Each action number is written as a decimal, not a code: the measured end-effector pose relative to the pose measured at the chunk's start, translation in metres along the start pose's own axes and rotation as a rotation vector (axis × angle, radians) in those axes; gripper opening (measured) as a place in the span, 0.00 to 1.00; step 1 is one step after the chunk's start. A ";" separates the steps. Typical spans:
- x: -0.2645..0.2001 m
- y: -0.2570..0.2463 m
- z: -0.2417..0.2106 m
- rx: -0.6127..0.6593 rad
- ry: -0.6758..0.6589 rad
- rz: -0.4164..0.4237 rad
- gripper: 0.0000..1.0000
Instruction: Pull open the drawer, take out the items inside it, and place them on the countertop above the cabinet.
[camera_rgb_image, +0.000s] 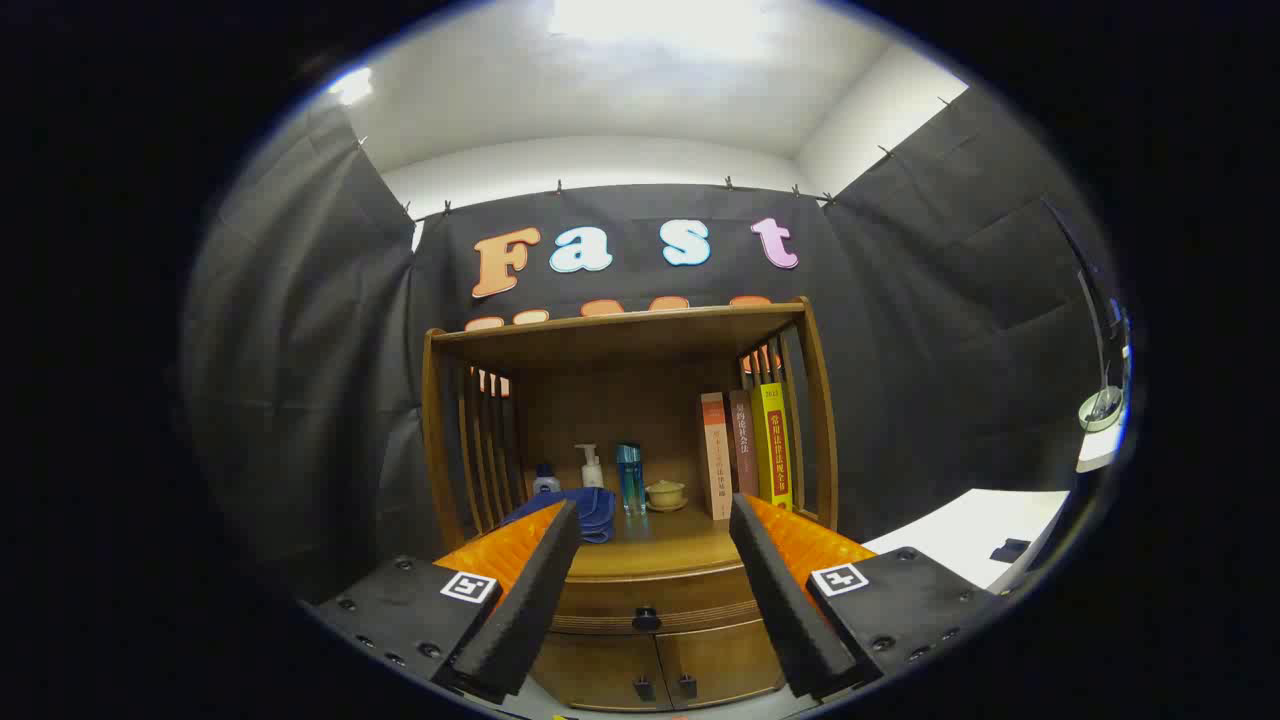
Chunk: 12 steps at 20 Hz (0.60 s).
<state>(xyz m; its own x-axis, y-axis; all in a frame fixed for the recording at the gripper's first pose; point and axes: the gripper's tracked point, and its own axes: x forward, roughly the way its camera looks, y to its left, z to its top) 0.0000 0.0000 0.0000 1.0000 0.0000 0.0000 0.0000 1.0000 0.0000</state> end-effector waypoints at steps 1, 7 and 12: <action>0.000 0.001 -0.001 0.001 0.002 0.002 0.99; 0.000 -0.002 0.000 0.009 0.002 -0.002 0.99; 0.000 -0.002 0.000 0.015 0.010 -0.003 0.99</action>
<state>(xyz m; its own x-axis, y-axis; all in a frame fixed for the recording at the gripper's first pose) 0.0000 -0.0025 0.0000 0.9999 -0.0034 -0.0099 0.0036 0.9999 0.0145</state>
